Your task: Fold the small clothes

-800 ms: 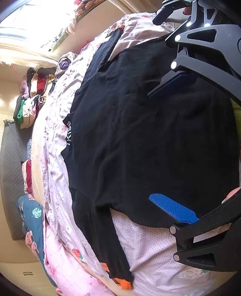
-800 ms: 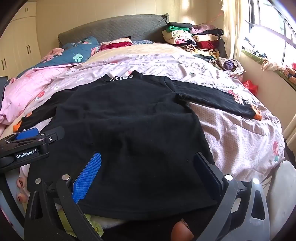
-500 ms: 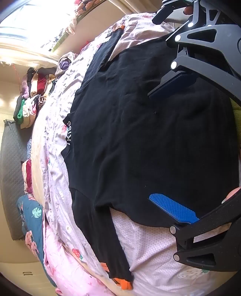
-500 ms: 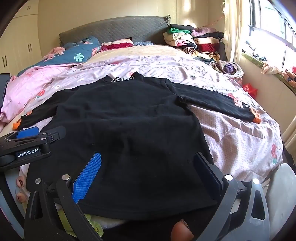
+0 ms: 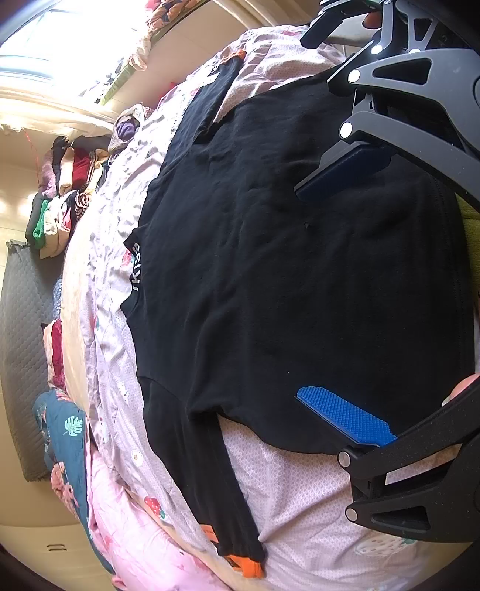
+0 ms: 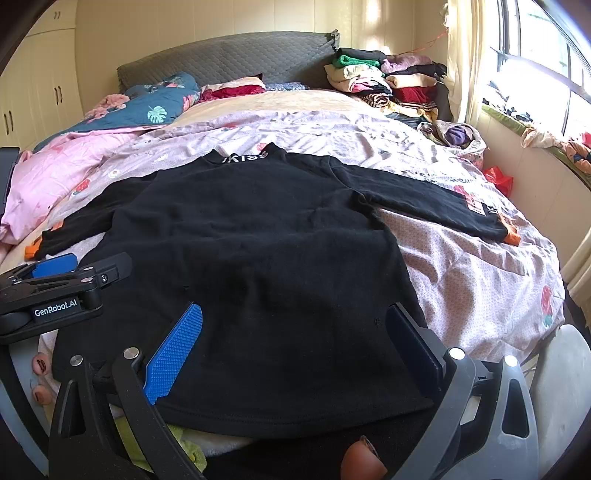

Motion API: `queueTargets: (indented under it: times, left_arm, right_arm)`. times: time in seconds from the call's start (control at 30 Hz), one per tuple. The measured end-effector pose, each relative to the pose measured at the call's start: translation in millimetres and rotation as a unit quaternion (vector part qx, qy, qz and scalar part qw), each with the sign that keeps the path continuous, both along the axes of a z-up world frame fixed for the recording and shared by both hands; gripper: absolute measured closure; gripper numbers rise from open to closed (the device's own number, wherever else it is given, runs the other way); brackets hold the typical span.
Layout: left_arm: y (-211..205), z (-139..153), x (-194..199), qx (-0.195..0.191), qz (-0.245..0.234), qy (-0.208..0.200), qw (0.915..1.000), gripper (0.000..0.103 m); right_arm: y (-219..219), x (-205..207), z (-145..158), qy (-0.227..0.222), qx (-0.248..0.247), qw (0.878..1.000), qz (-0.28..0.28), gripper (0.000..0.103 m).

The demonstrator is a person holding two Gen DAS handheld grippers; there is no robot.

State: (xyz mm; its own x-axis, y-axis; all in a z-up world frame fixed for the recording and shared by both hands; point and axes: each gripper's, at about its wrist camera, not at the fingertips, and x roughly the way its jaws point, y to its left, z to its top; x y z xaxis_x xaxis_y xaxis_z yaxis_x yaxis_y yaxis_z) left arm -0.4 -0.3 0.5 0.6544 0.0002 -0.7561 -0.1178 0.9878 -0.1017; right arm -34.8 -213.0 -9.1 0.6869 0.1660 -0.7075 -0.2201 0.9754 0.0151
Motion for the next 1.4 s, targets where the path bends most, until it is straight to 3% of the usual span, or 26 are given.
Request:
queueTargets:
  times: [1.4]
  left_arm:
    - [-6.0, -2.0, 0.3, 0.003, 0.0, 0.002, 1.0, 0.009]
  right_arm:
    - [3.1, 0.5, -2.0, 0.002, -0.001, 1.0, -0.001, 0.004]
